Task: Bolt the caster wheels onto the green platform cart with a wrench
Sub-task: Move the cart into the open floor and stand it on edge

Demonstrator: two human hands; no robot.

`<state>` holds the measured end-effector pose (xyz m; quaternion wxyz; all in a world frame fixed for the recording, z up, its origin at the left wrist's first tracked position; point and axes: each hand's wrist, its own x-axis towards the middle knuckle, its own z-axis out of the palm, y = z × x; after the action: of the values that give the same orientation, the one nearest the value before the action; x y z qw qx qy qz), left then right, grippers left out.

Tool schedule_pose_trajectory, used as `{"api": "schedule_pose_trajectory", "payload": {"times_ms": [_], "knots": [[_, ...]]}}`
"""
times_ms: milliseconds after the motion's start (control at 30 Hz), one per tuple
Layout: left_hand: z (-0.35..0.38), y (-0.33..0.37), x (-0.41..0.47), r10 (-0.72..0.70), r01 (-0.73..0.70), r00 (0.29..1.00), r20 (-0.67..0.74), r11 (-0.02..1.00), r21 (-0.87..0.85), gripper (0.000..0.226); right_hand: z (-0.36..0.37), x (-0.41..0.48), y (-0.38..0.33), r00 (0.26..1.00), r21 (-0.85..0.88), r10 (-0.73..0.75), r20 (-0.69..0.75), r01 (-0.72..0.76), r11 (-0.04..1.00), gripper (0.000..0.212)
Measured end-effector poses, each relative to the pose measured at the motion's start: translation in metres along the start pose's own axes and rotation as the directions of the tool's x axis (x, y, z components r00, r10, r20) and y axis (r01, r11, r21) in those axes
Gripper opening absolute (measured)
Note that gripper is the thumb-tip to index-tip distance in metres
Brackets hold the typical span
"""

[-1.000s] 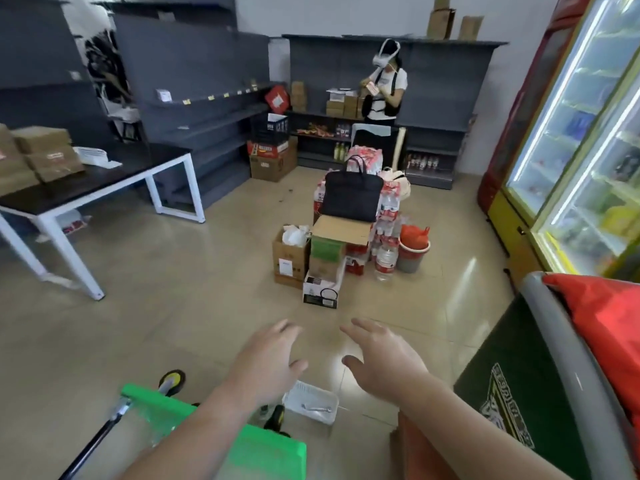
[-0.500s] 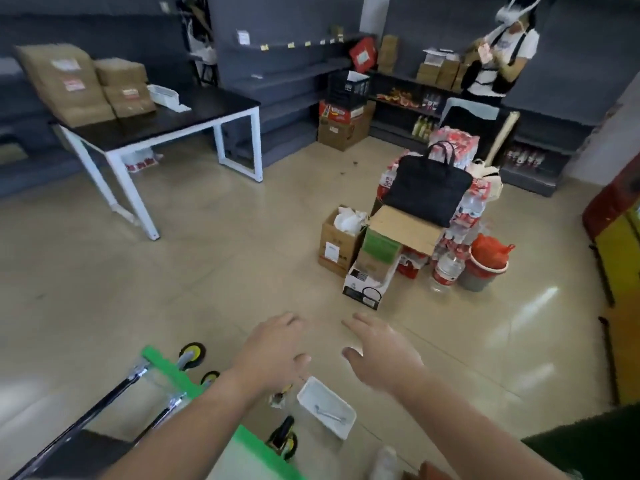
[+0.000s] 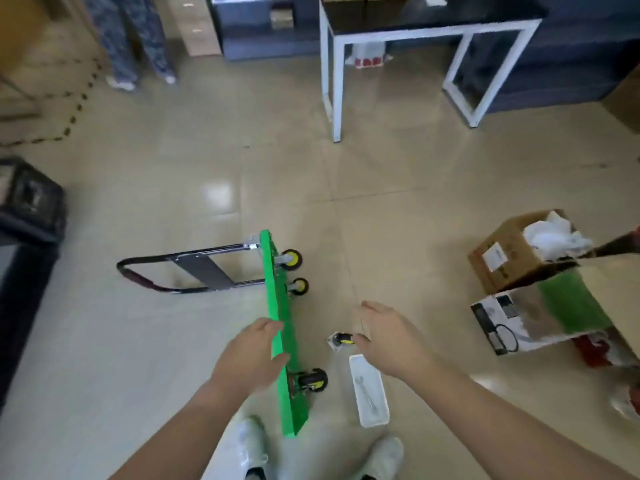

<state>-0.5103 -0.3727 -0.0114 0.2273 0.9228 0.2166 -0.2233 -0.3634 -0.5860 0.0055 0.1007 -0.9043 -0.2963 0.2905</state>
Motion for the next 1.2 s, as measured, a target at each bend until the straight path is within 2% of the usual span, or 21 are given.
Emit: {"api": "schedule_pose_trajectory", "payload": {"times_ms": [100, 233, 433, 600, 800, 900, 1067, 1200], "knots": [[0.026, -0.024, -0.001, -0.132, 0.132, 0.991, 0.007, 0.987, -0.088, 0.06, 0.032, 0.024, 0.003, 0.995, 0.006, -0.062, 0.083, 0.062, 0.998, 0.045], [0.074, -0.062, 0.021, -0.285, 0.276, 0.959, 0.005, 0.925, -0.261, 0.058, 0.099, 0.053, 0.003, 0.982, 0.015, -0.115, 0.151, 0.114, 0.993, 0.051], [0.179, -0.131, 0.098, -0.345, 0.295, 0.937, -0.055, 0.864, -0.407, 0.053, 0.205, 0.139, 0.007, 0.983, 0.059, -0.111, 0.143, 0.104, 0.993, 0.056], [0.261, -0.177, 0.165, -0.304, 0.213, 0.947, -0.108, 0.842, -0.496, 0.061, 0.289, 0.225, 0.003, 0.984, 0.089, -0.177, 0.03, 0.174, 0.981, 0.059], [0.315, -0.191, 0.213, -0.203, 0.043, 0.962, -0.183, 0.775, -0.631, 0.091, 0.372, 0.309, -0.007, 0.947, 0.205, -0.293, -0.136, 0.316, 0.926, 0.064], [0.328, -0.189, 0.22, -0.179, -0.039, 0.957, -0.227, 0.699, -0.714, 0.085, 0.392, 0.328, -0.009, 0.933, 0.213, -0.312, -0.18, 0.347, 0.914, 0.063], [0.347, -0.182, 0.216, -0.215, -0.125, 0.92, -0.329, 0.633, -0.764, 0.069, 0.412, 0.332, -0.009, 0.942, 0.394, -0.246, -0.228, 0.32, 0.862, 0.068], [0.354, -0.181, 0.209, -0.19, -0.207, 0.917, -0.35, 0.525, -0.826, 0.061, 0.412, 0.328, -0.014, 0.95, 0.442, -0.227, -0.216, 0.302, 0.845, 0.064]]}}
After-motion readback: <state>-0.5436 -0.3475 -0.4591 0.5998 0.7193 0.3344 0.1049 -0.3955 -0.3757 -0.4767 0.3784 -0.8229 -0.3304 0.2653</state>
